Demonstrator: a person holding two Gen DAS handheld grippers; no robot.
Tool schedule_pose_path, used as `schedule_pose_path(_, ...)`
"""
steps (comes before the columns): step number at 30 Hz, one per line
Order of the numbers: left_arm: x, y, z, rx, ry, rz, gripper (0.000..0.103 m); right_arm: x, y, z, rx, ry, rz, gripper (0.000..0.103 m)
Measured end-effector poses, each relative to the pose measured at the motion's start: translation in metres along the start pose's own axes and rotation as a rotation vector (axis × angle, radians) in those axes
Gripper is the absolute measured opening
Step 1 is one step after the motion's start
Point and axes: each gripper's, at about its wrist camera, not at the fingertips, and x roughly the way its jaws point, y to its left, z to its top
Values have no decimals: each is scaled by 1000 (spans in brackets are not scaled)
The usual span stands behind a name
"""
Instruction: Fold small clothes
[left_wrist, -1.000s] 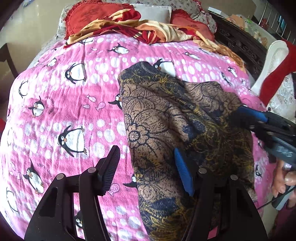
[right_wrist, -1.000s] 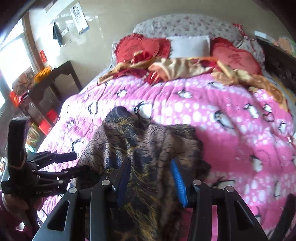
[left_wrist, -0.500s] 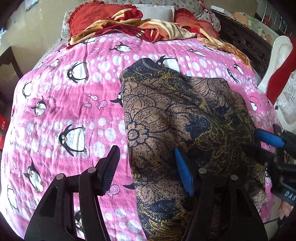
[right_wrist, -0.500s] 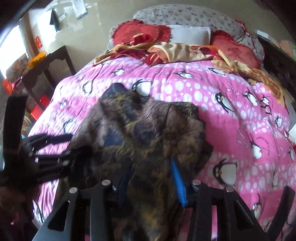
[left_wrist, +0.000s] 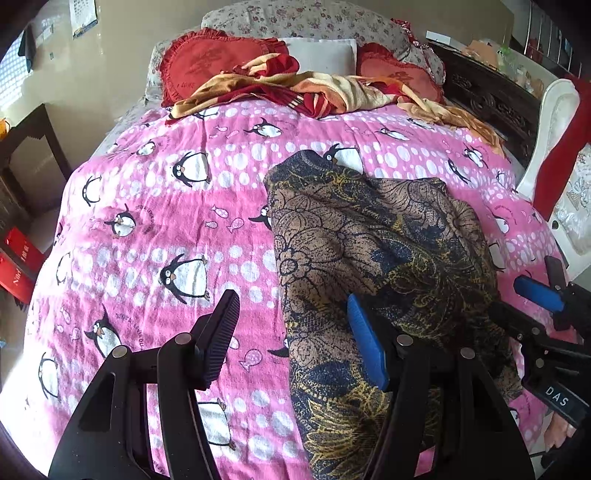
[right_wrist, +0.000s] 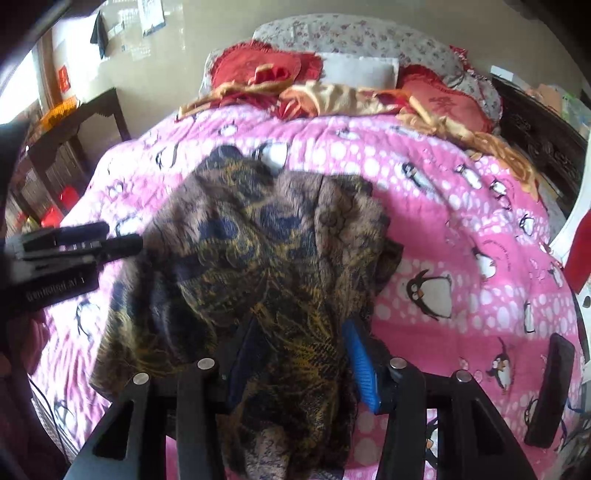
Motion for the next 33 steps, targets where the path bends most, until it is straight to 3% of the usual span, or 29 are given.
schedule_pose_path(2,-9,1,-1,-13,-20,2,61,-10,1,4,24,-33,-23,50)
schedule_pose_path(4,-17,0,-1,-14,-32,0,61,-17,2,9,52,-57,-35,56)
schedule_pose_path(6,-23,-2,-1,-3,-40,1,61,-21,4,11,76,-73,-40,69)
schedule_pose_path(11,-36,-2,-4,-6,-59,5,61,-29,11,15,90,-101,-52,80)
schedule_pose_path(16,-45,-2,-6,-10,-78,13,68,-32,13,16,109,-105,-48,82)
schedule_pose_path(33,-53,-5,-9,-5,-87,25,68,-36,17,13,99,-100,-47,83)
